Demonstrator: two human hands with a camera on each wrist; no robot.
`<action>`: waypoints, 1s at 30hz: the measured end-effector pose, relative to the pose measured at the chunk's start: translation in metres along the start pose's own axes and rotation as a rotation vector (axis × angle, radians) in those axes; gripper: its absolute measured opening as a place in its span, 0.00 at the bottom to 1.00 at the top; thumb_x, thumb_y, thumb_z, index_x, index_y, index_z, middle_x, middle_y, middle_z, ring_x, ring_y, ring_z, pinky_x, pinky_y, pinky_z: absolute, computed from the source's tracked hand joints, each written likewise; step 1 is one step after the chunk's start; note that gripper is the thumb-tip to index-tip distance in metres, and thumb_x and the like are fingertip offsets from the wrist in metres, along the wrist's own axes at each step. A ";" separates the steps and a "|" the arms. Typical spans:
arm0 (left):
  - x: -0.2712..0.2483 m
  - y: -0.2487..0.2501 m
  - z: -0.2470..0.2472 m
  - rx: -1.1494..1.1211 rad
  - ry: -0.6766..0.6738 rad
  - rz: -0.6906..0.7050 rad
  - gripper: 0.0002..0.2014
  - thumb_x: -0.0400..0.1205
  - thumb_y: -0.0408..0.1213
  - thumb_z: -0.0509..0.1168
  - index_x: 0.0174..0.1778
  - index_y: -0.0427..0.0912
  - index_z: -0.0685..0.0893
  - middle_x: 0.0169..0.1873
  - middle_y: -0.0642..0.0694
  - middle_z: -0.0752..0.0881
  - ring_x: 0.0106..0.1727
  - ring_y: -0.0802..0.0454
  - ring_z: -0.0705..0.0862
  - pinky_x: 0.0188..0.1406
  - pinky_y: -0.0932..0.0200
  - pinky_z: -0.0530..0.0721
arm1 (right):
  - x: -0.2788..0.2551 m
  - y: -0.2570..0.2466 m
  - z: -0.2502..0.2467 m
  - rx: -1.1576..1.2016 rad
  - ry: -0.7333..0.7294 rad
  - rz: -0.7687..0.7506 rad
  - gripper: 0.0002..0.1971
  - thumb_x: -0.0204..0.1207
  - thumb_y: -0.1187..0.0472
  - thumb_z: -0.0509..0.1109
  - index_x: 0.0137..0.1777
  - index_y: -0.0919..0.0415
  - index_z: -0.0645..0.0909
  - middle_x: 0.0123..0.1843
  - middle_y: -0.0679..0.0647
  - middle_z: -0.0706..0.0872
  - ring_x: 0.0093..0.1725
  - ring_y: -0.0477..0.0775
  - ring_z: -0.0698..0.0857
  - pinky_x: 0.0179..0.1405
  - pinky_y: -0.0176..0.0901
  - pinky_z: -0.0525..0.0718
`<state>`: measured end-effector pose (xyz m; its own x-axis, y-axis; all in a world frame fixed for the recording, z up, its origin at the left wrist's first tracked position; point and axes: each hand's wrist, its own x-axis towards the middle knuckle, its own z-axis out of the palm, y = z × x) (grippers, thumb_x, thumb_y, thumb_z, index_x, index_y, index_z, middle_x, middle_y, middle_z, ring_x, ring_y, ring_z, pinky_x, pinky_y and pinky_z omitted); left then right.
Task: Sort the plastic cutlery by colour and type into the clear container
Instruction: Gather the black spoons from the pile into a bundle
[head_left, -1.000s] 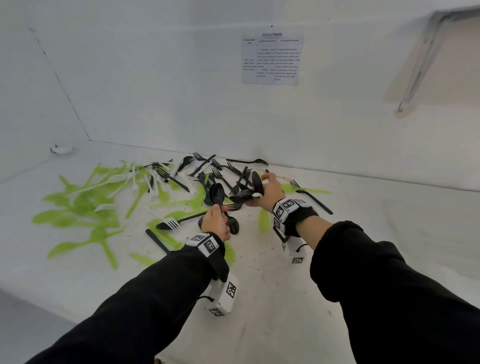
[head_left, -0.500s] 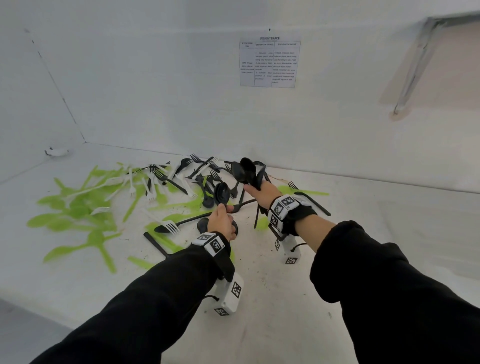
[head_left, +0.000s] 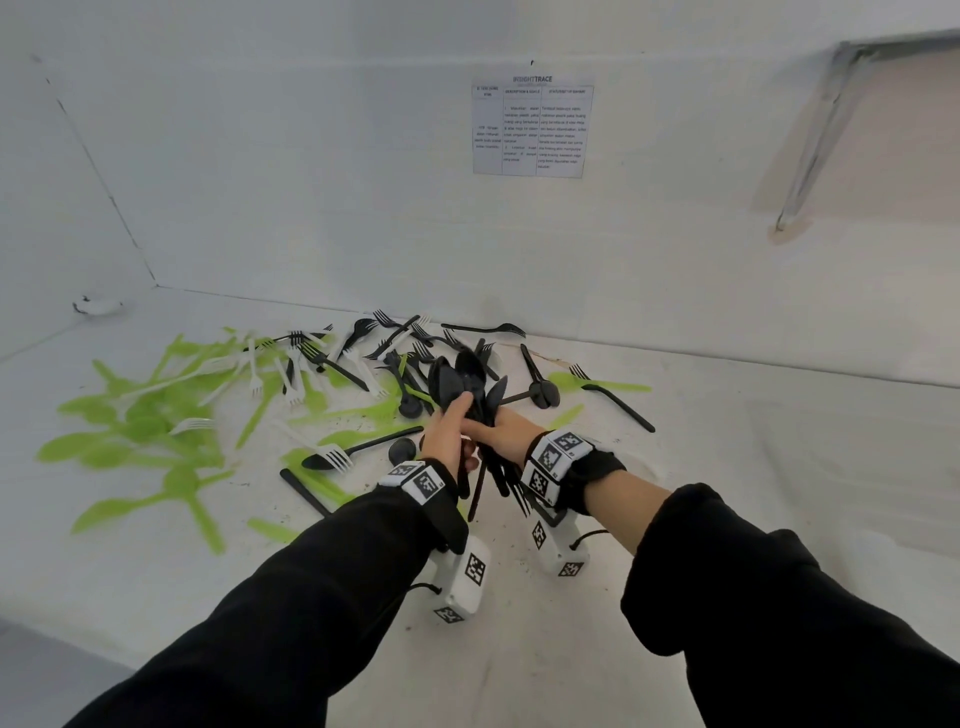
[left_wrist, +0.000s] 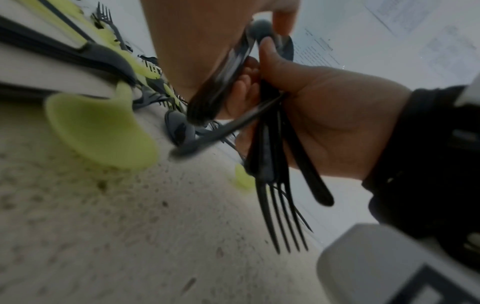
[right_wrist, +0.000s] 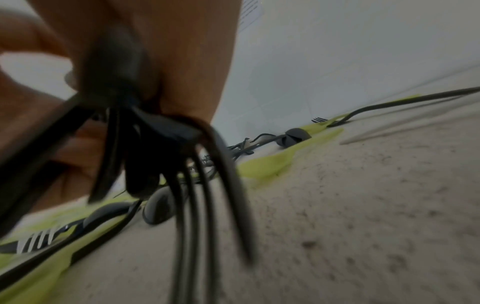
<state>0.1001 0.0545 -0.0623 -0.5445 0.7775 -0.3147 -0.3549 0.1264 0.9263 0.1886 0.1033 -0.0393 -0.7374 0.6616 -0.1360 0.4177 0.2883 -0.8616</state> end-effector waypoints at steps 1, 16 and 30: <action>0.000 -0.001 -0.001 0.053 -0.006 0.042 0.10 0.83 0.46 0.62 0.52 0.42 0.76 0.28 0.45 0.72 0.19 0.54 0.67 0.14 0.67 0.65 | -0.003 -0.001 0.001 -0.012 -0.006 -0.003 0.19 0.83 0.56 0.60 0.67 0.68 0.76 0.50 0.62 0.86 0.43 0.53 0.83 0.46 0.39 0.80; 0.004 -0.004 -0.011 -0.016 0.119 0.108 0.12 0.87 0.42 0.56 0.38 0.43 0.68 0.26 0.47 0.63 0.09 0.61 0.62 0.09 0.70 0.63 | 0.007 0.010 -0.016 0.464 0.097 0.165 0.11 0.85 0.63 0.57 0.42 0.64 0.75 0.37 0.56 0.81 0.23 0.44 0.85 0.29 0.35 0.85; -0.002 -0.005 -0.009 0.051 0.035 0.030 0.08 0.86 0.41 0.57 0.45 0.42 0.70 0.27 0.48 0.65 0.16 0.59 0.62 0.11 0.69 0.62 | 0.018 0.016 -0.018 0.033 0.225 0.217 0.18 0.79 0.49 0.65 0.49 0.67 0.82 0.39 0.59 0.80 0.43 0.58 0.82 0.56 0.55 0.83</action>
<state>0.0960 0.0465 -0.0686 -0.5805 0.7597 -0.2930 -0.2993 0.1355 0.9445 0.1914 0.1321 -0.0465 -0.4952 0.8429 -0.2105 0.5326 0.1031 -0.8401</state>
